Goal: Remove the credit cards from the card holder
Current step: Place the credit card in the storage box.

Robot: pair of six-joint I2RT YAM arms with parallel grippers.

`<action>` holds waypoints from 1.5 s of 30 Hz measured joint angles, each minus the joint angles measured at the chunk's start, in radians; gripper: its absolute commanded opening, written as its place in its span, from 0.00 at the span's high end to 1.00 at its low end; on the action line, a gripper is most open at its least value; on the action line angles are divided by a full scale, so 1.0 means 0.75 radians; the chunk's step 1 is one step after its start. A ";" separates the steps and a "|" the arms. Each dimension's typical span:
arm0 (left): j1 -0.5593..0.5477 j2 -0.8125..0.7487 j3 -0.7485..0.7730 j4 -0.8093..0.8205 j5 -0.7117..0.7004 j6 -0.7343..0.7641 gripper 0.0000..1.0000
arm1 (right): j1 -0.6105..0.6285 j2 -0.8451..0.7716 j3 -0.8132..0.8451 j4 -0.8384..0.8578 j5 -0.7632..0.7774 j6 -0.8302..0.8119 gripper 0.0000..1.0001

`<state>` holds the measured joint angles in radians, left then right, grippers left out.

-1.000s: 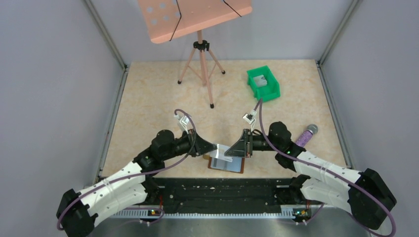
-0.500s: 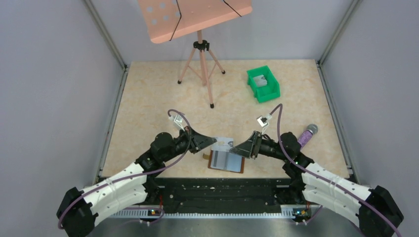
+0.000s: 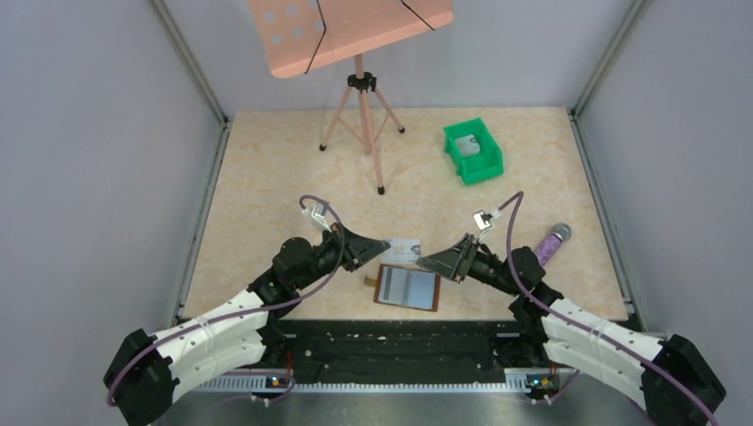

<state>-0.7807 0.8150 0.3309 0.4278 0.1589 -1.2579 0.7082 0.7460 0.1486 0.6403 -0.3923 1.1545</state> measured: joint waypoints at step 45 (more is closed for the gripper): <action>0.010 0.051 0.709 -1.311 -0.489 1.145 0.01 | -1.061 1.411 1.894 -1.447 -0.227 -1.171 1.00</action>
<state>-0.7731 0.8532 0.8623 -0.5556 -0.2081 -0.3992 -0.0875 1.8046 1.5688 -0.4446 -0.5625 0.2760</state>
